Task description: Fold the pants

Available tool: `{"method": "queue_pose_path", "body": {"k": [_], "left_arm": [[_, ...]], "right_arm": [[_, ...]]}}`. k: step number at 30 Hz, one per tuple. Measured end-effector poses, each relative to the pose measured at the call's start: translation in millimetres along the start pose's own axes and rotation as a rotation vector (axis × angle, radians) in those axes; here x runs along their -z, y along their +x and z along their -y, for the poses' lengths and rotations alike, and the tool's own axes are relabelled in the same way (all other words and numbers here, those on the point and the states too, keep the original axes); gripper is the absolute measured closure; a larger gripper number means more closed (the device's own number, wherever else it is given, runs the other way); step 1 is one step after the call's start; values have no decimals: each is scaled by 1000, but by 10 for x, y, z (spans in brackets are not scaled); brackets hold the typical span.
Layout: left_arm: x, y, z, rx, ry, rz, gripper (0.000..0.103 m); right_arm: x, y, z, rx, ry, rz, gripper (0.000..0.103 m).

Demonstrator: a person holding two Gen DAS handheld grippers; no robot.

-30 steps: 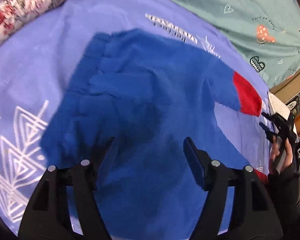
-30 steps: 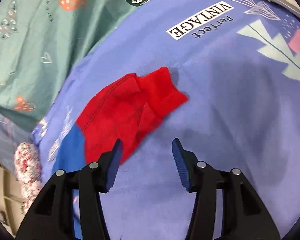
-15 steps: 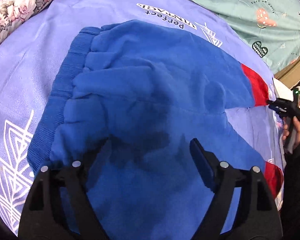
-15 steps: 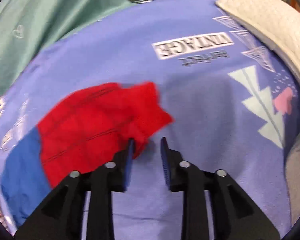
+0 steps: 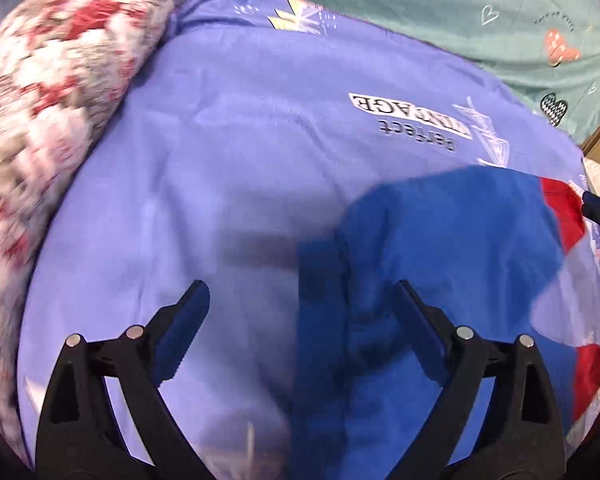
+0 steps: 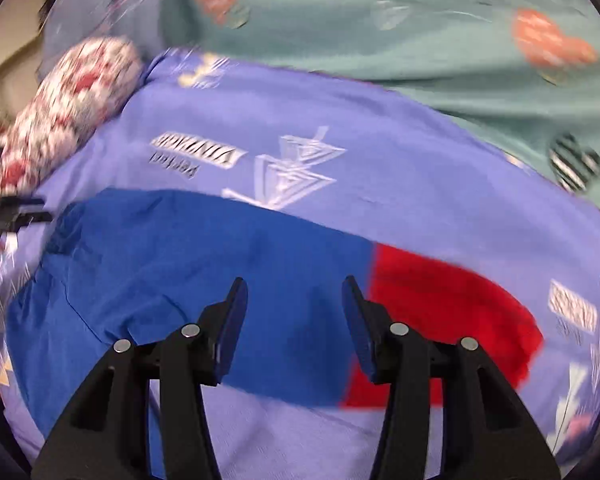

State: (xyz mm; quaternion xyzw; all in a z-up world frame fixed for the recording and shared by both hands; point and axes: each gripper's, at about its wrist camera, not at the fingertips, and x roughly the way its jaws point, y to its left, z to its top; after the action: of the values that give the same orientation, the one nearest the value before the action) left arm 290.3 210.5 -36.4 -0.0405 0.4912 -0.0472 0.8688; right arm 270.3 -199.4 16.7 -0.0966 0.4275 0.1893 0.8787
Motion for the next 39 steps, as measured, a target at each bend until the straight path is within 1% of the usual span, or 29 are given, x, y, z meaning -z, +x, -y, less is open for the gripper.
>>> {"method": "queue_pose_path", "body": {"k": [1, 3, 4, 5, 7, 10, 11, 12, 13, 14, 15, 16, 17, 19, 21, 23, 25, 27, 28, 29, 30, 31, 32, 33, 34, 35, 37, 38, 39], "left_arm": [[-48, 106, 7, 18, 9, -18, 11], [-142, 308, 86, 26, 41, -43, 11], [-152, 371, 136, 31, 66, -51, 11], [-165, 432, 199, 33, 96, -58, 11], [-171, 523, 283, 30, 135, -68, 11], [-114, 625, 355, 8, 160, -85, 18], [-93, 627, 402, -4, 179, -74, 25], [-78, 603, 443, 5, 196, -66, 31], [-71, 588, 464, 12, 200, -65, 44], [-76, 568, 471, 24, 191, -72, 52], [-83, 552, 464, 31, 176, -76, 56], [-100, 519, 457, 39, 160, -77, 59], [-112, 468, 463, 42, 153, -71, 59], [-91, 374, 485, 51, 153, -55, 60], [-63, 233, 476, 78, 147, -42, 60], [-27, 84, 468, 87, 153, -29, 60], [44, -67, 472, 87, 170, -16, 59], [135, -235, 481, 81, 181, -5, 52], [195, -299, 489, 86, 181, -2, 41], [279, -387, 475, 106, 182, -1, 33], [359, -465, 464, 118, 180, 3, 31], [442, -531, 440, 126, 171, 5, 26], [583, -626, 378, 147, 142, 0, 24], [678, -683, 325, 169, 112, -9, 24], [773, -739, 258, 199, 76, -19, 21], [893, -789, 181, 248, 17, -33, 19], [1069, -832, 112, 352, -78, -62, 19], [1136, -835, 123, 392, -118, -79, 19], [1174, -824, 144, 406, -156, -96, 19]], "right_arm": [[-137, 176, -55, -6, -32, -25, 54], [-322, 464, -116, -15, -64, -70, 54], [-392, 604, -72, -21, -79, -90, 53], [-454, 720, -109, -23, -110, -108, 53], [-559, 916, -151, -1, -151, -134, 52], [-601, 1137, -115, -1, -188, -165, 52], [-614, 1184, -106, -7, -194, -172, 52], [-619, 1210, -95, -19, -200, -177, 52], [-603, 1220, -83, -30, -204, -175, 53], [-592, 1215, -71, -40, -206, -178, 55], [-587, 1200, -66, -39, -213, -175, 73], [-592, 1178, -55, -25, -217, -173, 97], [-595, 1132, -41, -39, -205, -169, 102], [-562, 894, -38, -46, -202, -113, 102], [-516, 623, -70, -53, -219, -61, 102], [-415, 283, -99, -60, -230, -17, 102], [-261, -63, -154, -61, -241, 24, 102], [10, -475, -285, -72, -257, 76, 102], [145, -624, -346, -83, -259, 95, 102], [320, -775, -407, -103, -255, 109, 102], [521, -884, -492, -125, -252, 117, 102], [796, -985, -581, -149, -246, 120, 102], [999, -1027, -655, -175, -234, 119, 102], [1289, -1056, -734, -212, -209, 114, 102], [1472, -1047, -803, -226, -197, 107, 102], [1650, -1035, -869, -231, -192, 108, 102], [1953, -974, -974, -240, -182, 108, 102], [2039, -918, -985, -250, -165, 97, 102], [2087, -882, -989, -255, -147, 95, 102]]}}
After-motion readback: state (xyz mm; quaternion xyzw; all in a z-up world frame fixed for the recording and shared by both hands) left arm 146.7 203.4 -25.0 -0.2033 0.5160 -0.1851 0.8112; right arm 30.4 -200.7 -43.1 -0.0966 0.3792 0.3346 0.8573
